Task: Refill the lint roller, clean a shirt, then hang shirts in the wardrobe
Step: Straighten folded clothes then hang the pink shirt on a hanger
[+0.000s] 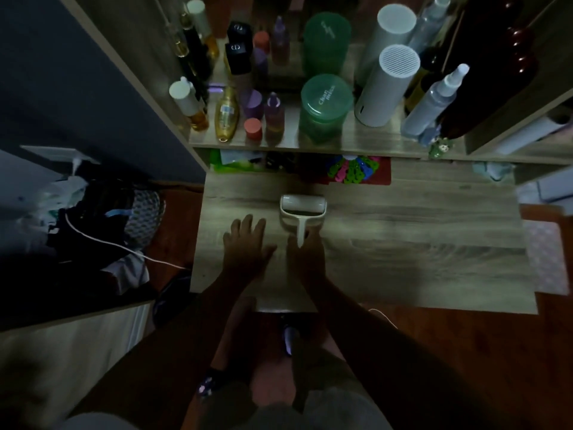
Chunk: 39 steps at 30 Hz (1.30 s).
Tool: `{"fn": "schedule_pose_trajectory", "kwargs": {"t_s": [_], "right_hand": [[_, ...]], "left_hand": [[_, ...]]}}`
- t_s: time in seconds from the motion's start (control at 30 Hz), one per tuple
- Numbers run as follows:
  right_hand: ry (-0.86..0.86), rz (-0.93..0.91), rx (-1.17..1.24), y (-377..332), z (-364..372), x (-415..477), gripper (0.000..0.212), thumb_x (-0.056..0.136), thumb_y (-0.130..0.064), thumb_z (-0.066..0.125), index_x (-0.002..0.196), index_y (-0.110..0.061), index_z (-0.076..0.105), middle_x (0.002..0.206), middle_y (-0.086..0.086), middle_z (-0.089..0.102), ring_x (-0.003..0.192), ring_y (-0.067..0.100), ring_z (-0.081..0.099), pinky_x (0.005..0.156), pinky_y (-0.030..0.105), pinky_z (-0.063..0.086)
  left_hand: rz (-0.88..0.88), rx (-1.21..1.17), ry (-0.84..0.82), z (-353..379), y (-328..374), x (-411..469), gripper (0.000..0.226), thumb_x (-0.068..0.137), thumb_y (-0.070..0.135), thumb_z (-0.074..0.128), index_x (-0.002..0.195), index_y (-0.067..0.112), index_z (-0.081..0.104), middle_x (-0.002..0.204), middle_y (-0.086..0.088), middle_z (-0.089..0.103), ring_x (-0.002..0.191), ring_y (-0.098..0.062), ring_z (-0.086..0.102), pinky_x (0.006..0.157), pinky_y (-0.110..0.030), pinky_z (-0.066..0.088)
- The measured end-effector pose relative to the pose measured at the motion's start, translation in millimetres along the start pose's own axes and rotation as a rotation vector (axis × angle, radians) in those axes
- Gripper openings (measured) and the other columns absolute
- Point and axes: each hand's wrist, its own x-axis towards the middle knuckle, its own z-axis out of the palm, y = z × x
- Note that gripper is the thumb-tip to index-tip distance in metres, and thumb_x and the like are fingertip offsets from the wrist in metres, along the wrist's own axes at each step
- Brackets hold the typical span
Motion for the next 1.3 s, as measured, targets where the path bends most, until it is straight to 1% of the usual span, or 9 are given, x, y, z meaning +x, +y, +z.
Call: {"fn": "schedule_pose_trajectory", "kwargs": {"t_s": [0.2, 0.47, 0.7, 0.8, 0.87, 0.97, 1.03, 1.13, 1.3], "right_hand": [[-0.030, -0.069, -0.024, 10, -2, 2, 0.029, 0.083, -0.017, 0.072, 0.103, -0.003, 0.058, 0.096, 0.016, 0.063, 0.086, 0.029, 0.061, 0.071, 0.029, 0.040], [-0.005, -0.066, 0.010, 8, -5, -5, 0.037, 0.079, -0.026, 0.072, 0.106, -0.011, 0.052, 0.097, 0.010, 0.066, 0.086, 0.028, 0.065, 0.074, 0.045, 0.055], [0.068, -0.141, -0.076, -14, -9, -24, 0.041, 0.090, -0.037, 0.066, 0.115, -0.009, 0.050, 0.109, 0.011, 0.056, 0.103, 0.026, 0.053, 0.081, 0.034, 0.042], [0.054, -0.226, -0.049, -37, 4, -48, 0.043, 0.094, -0.042, 0.061, 0.121, -0.011, 0.048, 0.114, 0.007, 0.055, 0.106, 0.025, 0.055, 0.088, 0.041, 0.049], [0.054, -0.301, -0.033, -56, 18, -65, 0.037, 0.094, -0.038, 0.062, 0.118, -0.011, 0.052, 0.109, 0.003, 0.056, 0.098, 0.022, 0.058, 0.085, 0.043, 0.052], [-0.040, -0.366, 0.015, -94, 44, -103, 0.028, 0.094, -0.033, 0.063, 0.114, -0.016, 0.052, 0.105, 0.004, 0.057, 0.091, 0.020, 0.059, 0.076, 0.035, 0.051], [-0.122, -0.443, 0.040, -121, 67, -134, 0.024, 0.095, -0.031, 0.062, 0.112, -0.019, 0.050, 0.104, 0.003, 0.056, 0.092, 0.020, 0.058, 0.074, 0.031, 0.047], [-0.199, -0.567, 0.053, -168, 109, -189, 0.019, 0.094, -0.027, 0.062, 0.108, -0.018, 0.053, 0.102, 0.002, 0.059, 0.091, 0.020, 0.057, 0.077, 0.031, 0.044], [-0.405, -0.799, 0.171, -257, 182, -325, 0.013, 0.092, -0.028, 0.062, 0.098, -0.018, 0.055, 0.082, 0.006, 0.054, 0.072, 0.023, 0.055, 0.073, 0.035, 0.049]], "left_hand": [[0.003, 0.000, -0.028, -3, 0, 2, 0.080, 0.089, 0.063, 0.055, 0.154, 0.022, 0.034, 0.160, -0.016, 0.031, 0.143, -0.042, 0.030, 0.103, -0.059, 0.039], [0.024, 0.000, -0.014, -4, -1, 2, 0.080, 0.089, 0.065, 0.052, 0.153, 0.022, 0.032, 0.160, -0.015, 0.030, 0.143, -0.040, 0.030, 0.105, -0.060, 0.040], [-0.002, -0.057, 0.018, -17, -18, -20, 0.083, 0.087, 0.067, 0.056, 0.153, 0.024, 0.031, 0.158, -0.012, 0.034, 0.143, -0.036, 0.033, 0.109, -0.058, 0.036], [-0.063, -0.147, 0.100, -27, -48, -43, 0.076, 0.091, 0.065, 0.052, 0.154, 0.026, 0.032, 0.160, -0.010, 0.033, 0.145, -0.035, 0.030, 0.112, -0.058, 0.031], [-0.105, -0.234, 0.149, -35, -76, -62, 0.074, 0.094, 0.066, 0.045, 0.154, 0.024, 0.034, 0.159, -0.012, 0.034, 0.143, -0.038, 0.032, 0.113, -0.059, 0.029], [-0.191, -0.341, 0.263, -53, -127, -96, 0.088, 0.090, 0.076, 0.022, 0.150, 0.016, 0.041, 0.153, -0.017, 0.043, 0.140, -0.040, 0.039, 0.113, -0.057, 0.029], [-0.239, -0.368, 0.319, -80, -159, -131, 0.074, 0.091, 0.064, 0.039, 0.144, 0.013, 0.049, 0.148, -0.019, 0.048, 0.137, -0.040, 0.043, 0.112, -0.052, 0.033], [-0.271, -0.400, 0.561, -117, -212, -194, 0.047, 0.088, 0.037, 0.069, 0.125, 0.008, 0.064, 0.130, -0.022, 0.061, 0.120, -0.044, 0.056, 0.097, -0.053, 0.046], [-0.393, -0.390, 0.817, -174, -330, -344, 0.062, 0.092, 0.057, 0.046, 0.131, 0.011, 0.057, 0.127, -0.013, 0.060, 0.117, -0.034, 0.054, 0.096, -0.047, 0.048]]}}
